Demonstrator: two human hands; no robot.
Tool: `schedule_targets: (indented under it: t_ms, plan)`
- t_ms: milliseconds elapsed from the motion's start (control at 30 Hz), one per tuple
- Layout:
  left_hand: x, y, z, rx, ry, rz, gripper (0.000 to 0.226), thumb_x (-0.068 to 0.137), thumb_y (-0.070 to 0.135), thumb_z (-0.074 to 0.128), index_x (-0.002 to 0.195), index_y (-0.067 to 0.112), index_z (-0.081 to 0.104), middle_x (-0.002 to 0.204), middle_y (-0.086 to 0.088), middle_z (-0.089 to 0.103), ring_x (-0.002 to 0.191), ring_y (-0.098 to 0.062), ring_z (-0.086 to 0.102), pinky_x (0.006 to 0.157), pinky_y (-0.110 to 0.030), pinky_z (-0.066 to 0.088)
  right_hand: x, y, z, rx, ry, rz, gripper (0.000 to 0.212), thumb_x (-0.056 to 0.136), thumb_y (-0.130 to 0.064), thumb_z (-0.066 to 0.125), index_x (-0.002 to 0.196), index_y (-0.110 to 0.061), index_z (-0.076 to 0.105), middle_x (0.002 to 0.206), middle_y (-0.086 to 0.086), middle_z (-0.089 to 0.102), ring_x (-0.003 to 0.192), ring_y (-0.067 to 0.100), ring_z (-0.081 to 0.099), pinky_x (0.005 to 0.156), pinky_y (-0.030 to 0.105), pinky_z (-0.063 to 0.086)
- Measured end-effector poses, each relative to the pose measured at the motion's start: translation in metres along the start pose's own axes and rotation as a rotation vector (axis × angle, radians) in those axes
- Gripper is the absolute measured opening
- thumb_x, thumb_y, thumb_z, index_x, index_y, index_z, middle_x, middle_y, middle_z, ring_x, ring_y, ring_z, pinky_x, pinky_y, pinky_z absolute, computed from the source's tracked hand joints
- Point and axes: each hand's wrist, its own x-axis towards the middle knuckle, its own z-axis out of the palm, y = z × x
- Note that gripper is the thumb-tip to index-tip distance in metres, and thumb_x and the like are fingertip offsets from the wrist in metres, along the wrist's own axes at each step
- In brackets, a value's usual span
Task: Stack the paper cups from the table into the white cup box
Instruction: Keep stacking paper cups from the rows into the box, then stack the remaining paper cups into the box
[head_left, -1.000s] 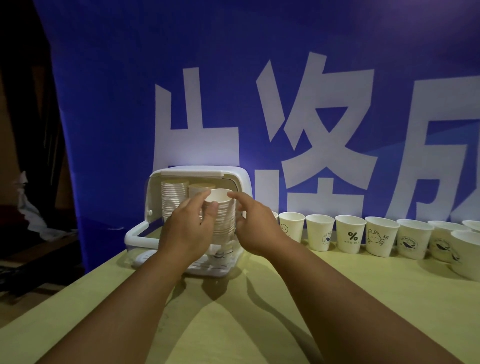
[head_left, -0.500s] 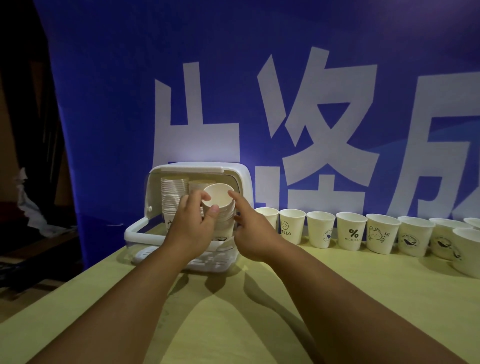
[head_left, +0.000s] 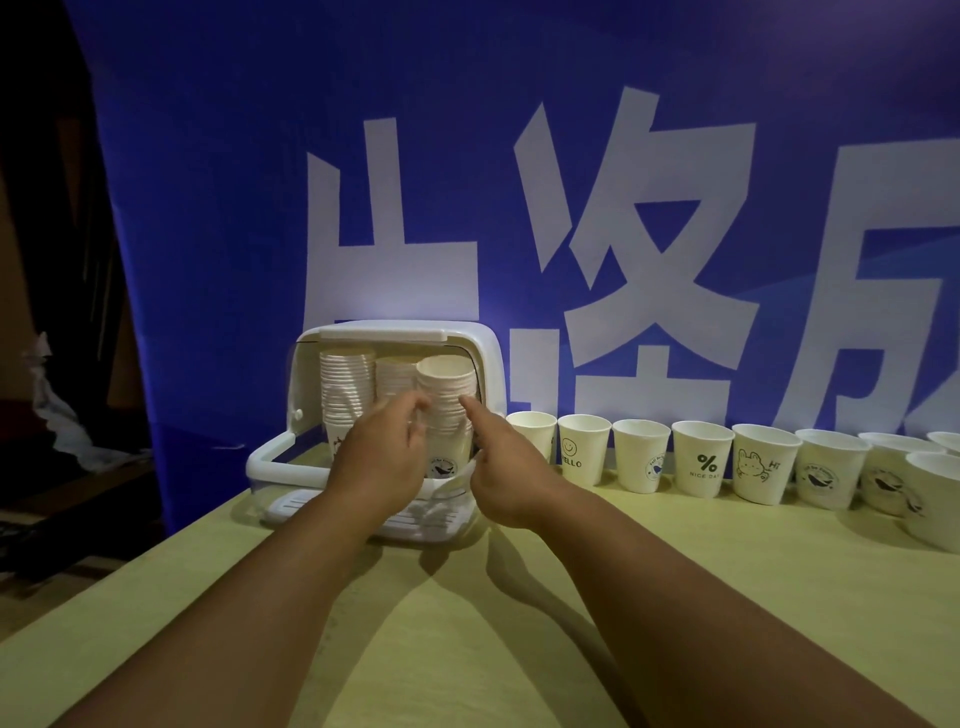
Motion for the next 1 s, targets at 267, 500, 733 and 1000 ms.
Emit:
schedule_targets:
  t_ms: [267, 500, 733, 1000]
  plan:
    - [-0.006, 0.000, -0.003, 0.238, -0.159, -0.020, 0.029, 0.103, 0.031, 0.051, 0.127, 0.031, 0.066, 0.126, 0.005, 0.067, 0.113, -0.017, 0.059, 0.096, -0.045, 0.053, 0.003, 0.005, 0.000, -0.204, 0.011, 0.020, 0.064, 0.094, -0.010, 0.060, 0.151, -0.030, 0.036, 0.153, -0.002, 0.043, 0.137, 0.026, 0.043, 0.109, 0.053, 0.040]
    - [-0.013, 0.021, -0.004, 0.222, -0.087, 0.074, 0.016, 0.099, 0.035, 0.055, 0.088, 0.030, 0.066, 0.084, 0.012, 0.063, 0.080, -0.010, 0.057, 0.076, -0.039, 0.057, -0.013, 0.012, -0.023, -0.208, 0.119, 0.108, 0.034, 0.091, -0.018, 0.066, 0.123, -0.031, 0.066, 0.124, -0.007, 0.064, 0.099, 0.013, 0.060, 0.086, 0.026, 0.051]
    - [-0.030, 0.062, 0.017, 0.284, -0.075, 0.210, 0.022, 0.094, 0.039, 0.054, 0.080, 0.024, 0.063, 0.075, 0.010, 0.060, 0.070, -0.011, 0.056, 0.064, -0.029, 0.049, -0.051, 0.061, -0.070, -0.368, 0.049, 0.316, 0.033, 0.090, -0.016, 0.065, 0.122, -0.026, 0.066, 0.117, -0.005, 0.066, 0.097, 0.012, 0.061, 0.082, 0.025, 0.054]
    - [-0.036, 0.084, 0.075, 0.147, -0.324, 0.019, 0.019, 0.092, 0.035, 0.060, 0.111, 0.032, 0.057, 0.092, 0.009, 0.063, 0.084, -0.011, 0.061, 0.078, -0.034, 0.057, -0.066, 0.113, -0.072, -0.293, 0.056, 0.338, 0.057, 0.089, -0.016, 0.063, 0.142, -0.029, 0.044, 0.142, 0.000, 0.044, 0.127, 0.018, 0.045, 0.107, 0.033, 0.041]
